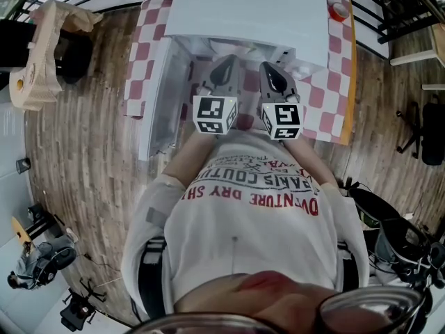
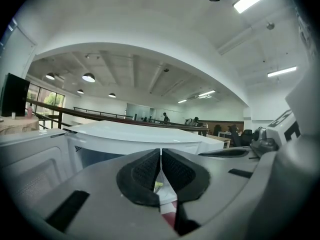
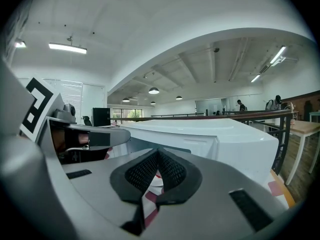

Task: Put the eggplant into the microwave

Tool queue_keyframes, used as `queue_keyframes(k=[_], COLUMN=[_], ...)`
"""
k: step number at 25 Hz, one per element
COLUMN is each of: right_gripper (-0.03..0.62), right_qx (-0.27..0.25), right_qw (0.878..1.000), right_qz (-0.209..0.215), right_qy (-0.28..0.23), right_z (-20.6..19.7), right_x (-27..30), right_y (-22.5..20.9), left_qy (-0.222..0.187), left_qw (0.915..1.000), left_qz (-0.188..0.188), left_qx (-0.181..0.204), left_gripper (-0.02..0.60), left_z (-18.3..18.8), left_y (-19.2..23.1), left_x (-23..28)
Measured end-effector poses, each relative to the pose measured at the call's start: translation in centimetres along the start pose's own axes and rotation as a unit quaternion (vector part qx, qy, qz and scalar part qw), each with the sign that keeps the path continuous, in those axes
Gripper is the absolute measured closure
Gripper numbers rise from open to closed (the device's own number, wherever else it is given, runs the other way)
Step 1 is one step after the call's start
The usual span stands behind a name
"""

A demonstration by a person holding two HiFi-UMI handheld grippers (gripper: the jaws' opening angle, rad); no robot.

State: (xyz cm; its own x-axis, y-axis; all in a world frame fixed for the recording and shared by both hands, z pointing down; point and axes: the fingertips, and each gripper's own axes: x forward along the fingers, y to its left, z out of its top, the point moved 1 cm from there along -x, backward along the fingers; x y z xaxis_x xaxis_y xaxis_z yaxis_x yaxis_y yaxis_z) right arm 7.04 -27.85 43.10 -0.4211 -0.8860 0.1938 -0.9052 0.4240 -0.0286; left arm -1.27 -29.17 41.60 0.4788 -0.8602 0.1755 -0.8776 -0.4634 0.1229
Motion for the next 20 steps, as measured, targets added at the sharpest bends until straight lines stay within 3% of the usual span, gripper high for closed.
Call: queue_keyframes(k=[20], right_gripper=[0.569], right_qx=[-0.017], right_qw=[1.000], right_qz=[0.014], right_qy=[0.003], right_z=[0.10], right_x=[0.46], right_y=[-0.08], left_qy=[-0.007], left_qw=[0.9999], left_qz=[-0.002], left_qx=[-0.009], left_gripper=[0.548], left_z=[0.26], left_y=[-0.14], left_x=[0.53])
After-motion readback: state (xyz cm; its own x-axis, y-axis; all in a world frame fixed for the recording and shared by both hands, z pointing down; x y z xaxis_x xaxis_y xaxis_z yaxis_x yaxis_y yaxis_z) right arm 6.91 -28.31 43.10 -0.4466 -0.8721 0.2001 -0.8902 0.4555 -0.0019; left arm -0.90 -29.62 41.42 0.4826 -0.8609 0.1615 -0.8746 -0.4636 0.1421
